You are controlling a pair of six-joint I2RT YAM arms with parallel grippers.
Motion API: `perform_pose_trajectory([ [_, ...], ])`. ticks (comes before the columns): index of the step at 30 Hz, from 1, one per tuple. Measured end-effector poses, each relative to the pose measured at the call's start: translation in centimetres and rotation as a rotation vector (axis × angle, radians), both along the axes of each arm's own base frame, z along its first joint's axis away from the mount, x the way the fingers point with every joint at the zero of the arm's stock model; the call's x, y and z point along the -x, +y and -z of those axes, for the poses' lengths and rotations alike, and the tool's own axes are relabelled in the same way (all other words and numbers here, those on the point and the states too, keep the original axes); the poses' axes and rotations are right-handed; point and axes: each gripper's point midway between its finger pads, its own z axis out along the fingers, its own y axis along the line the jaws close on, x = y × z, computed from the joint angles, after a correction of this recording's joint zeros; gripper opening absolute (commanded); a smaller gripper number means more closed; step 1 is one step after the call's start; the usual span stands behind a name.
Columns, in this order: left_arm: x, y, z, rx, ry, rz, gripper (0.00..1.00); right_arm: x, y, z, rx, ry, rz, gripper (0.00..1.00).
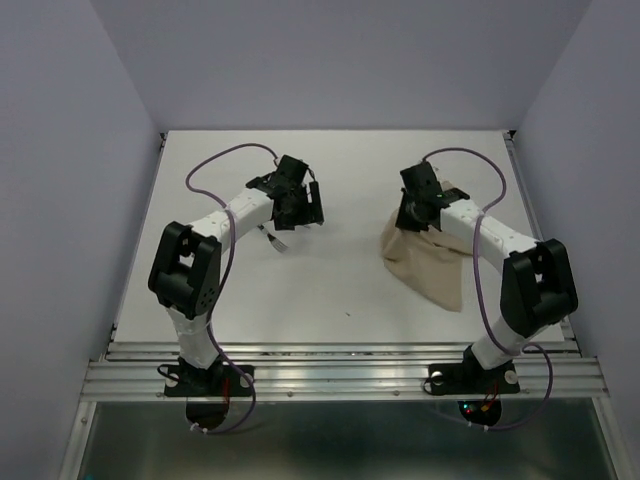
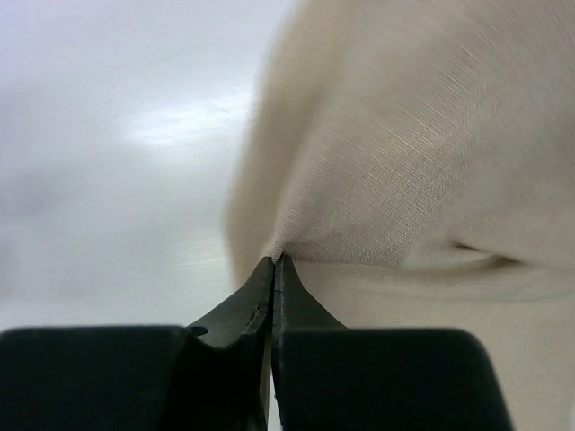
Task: Fold the napkin into a case and place the utensils inside
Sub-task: Pick up the crumpled napkin from the center of the board, then move the crumpled napkin to the center of the board.
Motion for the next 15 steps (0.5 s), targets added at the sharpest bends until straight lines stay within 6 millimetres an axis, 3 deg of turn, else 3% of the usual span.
perform_pose_trajectory([
  [1, -0.1, 0.4, -0.2, -0.002, -0.004, -0.006, 0.85, -0.8, 1.1, -1.3, -0.024, -0.029, -0.026, 0.01],
  [4, -1.0, 2.6, -2.0, 0.0, -0.036, -0.053, 0.86, -3.7, 6.7, -9.0, -0.145, -0.218, -0.153, 0.01],
  [7, -1.9, 5.1, -4.2, 0.004, -0.079, -0.105, 0.86, -3.4, 9.5, -15.3, -0.232, -0.361, -0.229, 0.01],
  [9, -2.4, 6.5, -5.5, 0.004, -0.109, -0.135, 0.86, -2.6, 9.2, -18.2, -0.252, -0.429, -0.232, 0.01],
  [12, -2.8, 8.3, -7.4, -0.005, -0.154, -0.174, 0.88, -1.5, 6.4, -22.2, -0.243, -0.551, -0.165, 0.01],
  [13, -2.9, 8.6, -8.0, -0.008, -0.17, -0.18, 0.88, -1.3, 5.6, -22.7, -0.238, -0.569, -0.145, 0.01],
  [15, -2.8, 8.6, -8.6, -0.007, -0.181, -0.178, 0.88, -1.3, 2.7, -22.6, -0.217, -0.588, -0.078, 0.22],
])
